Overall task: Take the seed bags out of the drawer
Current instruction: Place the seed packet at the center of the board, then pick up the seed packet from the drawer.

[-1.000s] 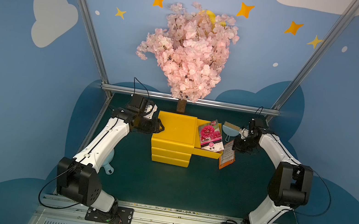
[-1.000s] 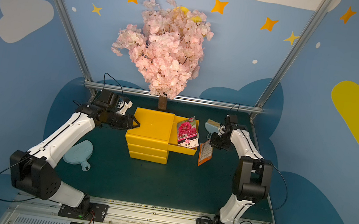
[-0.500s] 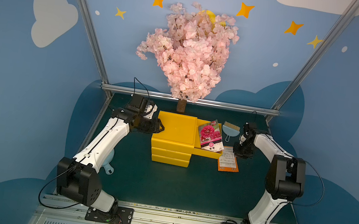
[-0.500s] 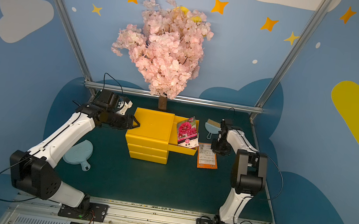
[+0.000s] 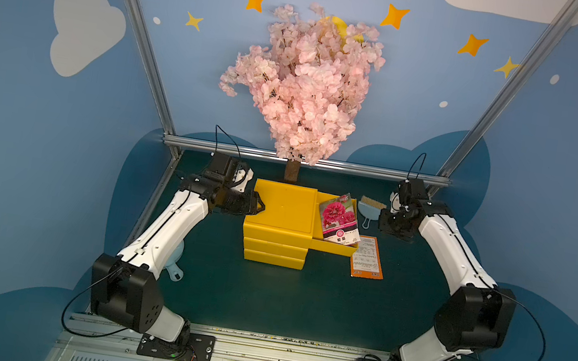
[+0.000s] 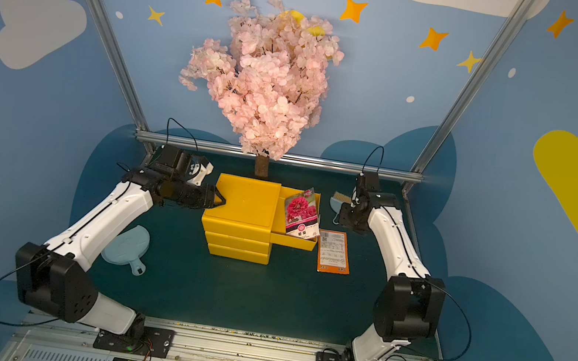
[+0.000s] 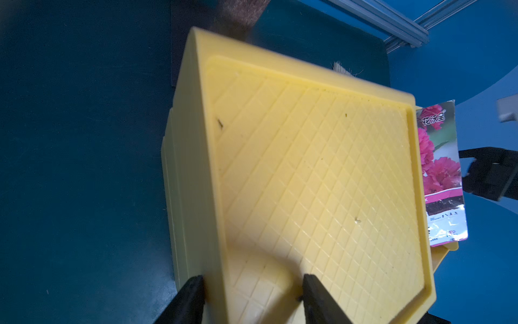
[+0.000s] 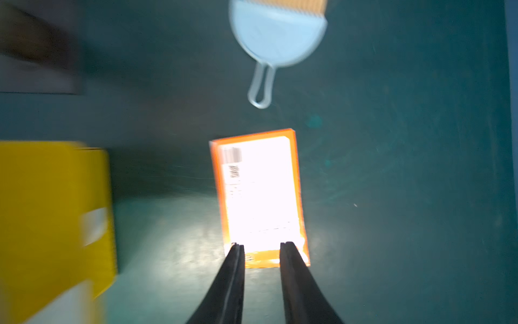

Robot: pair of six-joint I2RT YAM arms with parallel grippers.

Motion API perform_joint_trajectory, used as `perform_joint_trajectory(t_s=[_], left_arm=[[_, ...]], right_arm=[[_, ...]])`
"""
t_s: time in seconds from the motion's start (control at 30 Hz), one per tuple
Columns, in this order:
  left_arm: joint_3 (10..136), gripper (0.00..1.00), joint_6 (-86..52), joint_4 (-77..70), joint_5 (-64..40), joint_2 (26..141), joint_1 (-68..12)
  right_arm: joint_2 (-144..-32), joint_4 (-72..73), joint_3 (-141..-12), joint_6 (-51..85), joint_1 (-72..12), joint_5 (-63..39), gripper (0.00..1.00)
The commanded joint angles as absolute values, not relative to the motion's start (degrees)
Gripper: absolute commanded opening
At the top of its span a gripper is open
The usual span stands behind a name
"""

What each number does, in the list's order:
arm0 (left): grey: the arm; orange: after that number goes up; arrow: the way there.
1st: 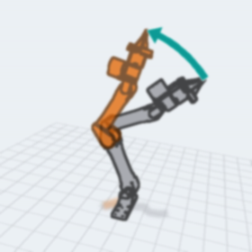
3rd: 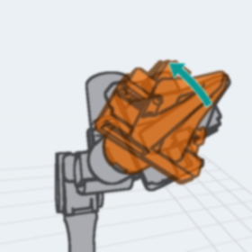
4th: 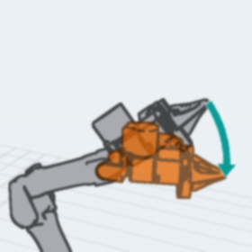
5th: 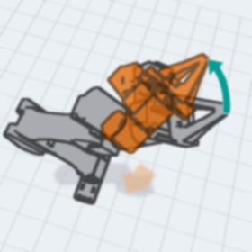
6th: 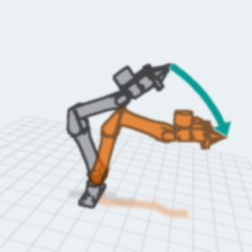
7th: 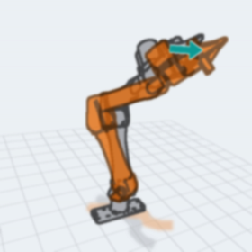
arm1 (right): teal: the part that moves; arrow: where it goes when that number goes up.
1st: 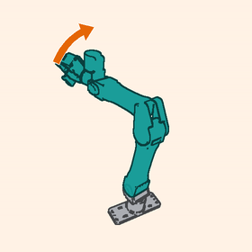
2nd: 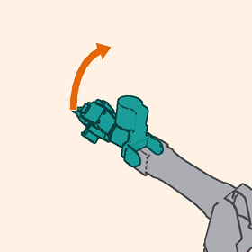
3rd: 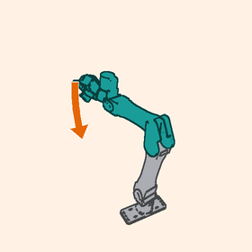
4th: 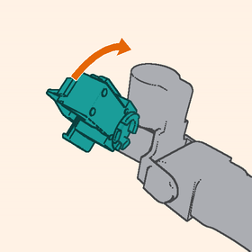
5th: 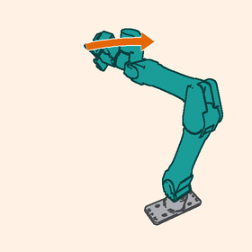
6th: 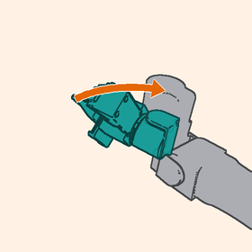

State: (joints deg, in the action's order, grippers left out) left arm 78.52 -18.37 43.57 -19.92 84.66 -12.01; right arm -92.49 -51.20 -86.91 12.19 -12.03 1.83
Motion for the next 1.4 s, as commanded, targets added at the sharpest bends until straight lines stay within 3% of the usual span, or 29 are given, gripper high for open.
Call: perform_joint_trajectory(t_s=[0.0, 0.27, 0.47, 1.13, 1.23, 1.37], left_arm=[[75.86, 0.57, -17.48, 46.92, -19.51, 85.88, -12.74], [74.79, 0.57, -18.15, 46.68, -19.15, 84.86, -12.74], [74.66, 0.57, -18.41, 46.67, -19.04, 84.51, -12.74], [74.52, 0.57, -18.28, 46.93, -18.74, 84.37, -12.74], [74.44, 0.57, -18.19, 46.93, -18.73, 84.3, -12.73], [74.55, 0.57, -18.26, 46.96, -18.85, 84.38, -12.73]], right_arm=[[-89.26, -54.61, -90.39, 12.4, -14.87, -1.56, 0.29], [-83.98, -48.06, -88.94, 14.13, -18.65, -8.49, 0.3], [-86.17, -48.17, -90.25, 13.8, -20.2, -12.21, 0.31], [-91.82, -48.77, -92.81, 12.74, -22.21, -11.43, 0.31], [-92.44, -48.88, -92.9, 12.74, -22.32, -11.49, 0.29], [-92.64, -48.86, -93.16, 13.25, -22.46, -11.75, 0.13]])
